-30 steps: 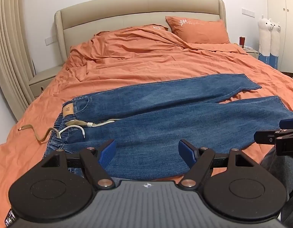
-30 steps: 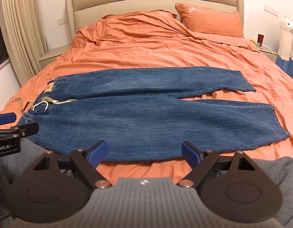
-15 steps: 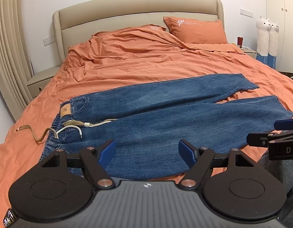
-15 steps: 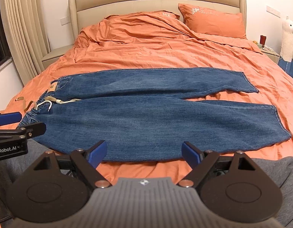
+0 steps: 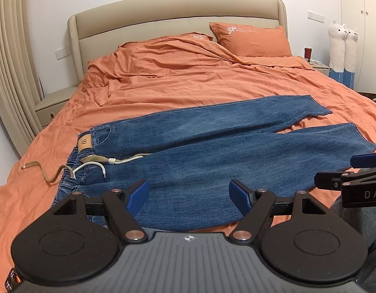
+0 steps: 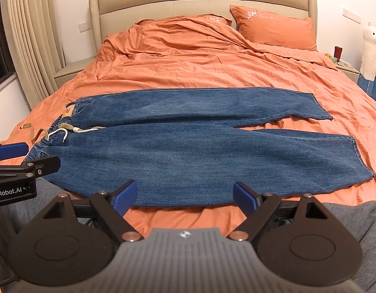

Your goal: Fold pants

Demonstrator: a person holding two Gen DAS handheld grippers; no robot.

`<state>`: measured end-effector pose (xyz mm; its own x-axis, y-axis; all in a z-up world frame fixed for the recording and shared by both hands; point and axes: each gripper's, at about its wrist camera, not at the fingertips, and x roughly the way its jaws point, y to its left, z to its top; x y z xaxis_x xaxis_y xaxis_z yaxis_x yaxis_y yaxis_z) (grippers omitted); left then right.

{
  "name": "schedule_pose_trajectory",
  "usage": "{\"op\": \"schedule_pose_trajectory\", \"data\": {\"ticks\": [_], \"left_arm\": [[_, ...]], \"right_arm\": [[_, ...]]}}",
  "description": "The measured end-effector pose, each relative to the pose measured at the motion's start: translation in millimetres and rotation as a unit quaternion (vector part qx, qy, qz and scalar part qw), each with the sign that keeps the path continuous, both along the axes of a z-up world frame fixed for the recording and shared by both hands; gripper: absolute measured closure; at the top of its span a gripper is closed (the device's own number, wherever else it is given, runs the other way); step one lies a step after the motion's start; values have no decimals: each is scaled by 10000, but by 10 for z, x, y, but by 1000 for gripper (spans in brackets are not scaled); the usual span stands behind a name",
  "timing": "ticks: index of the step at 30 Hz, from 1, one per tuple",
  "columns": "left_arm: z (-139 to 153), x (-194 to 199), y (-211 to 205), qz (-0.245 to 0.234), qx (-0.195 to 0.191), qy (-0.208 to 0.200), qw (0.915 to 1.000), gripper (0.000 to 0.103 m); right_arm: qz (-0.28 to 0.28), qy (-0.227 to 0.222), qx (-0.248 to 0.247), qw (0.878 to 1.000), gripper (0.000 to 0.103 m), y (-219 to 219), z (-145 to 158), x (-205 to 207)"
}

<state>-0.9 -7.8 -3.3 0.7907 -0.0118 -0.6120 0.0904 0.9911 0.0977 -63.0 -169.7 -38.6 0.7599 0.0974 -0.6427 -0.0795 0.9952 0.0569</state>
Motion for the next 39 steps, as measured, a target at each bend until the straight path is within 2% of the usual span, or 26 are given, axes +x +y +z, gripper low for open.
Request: {"op": "schedule_pose_trajectory", "data": {"ticks": [39], "left_arm": [[72,-65,49,-24,-14,-55,10000,16]], "right_arm": [[-15,48,-36,10000,21,36,2,-5]]}}
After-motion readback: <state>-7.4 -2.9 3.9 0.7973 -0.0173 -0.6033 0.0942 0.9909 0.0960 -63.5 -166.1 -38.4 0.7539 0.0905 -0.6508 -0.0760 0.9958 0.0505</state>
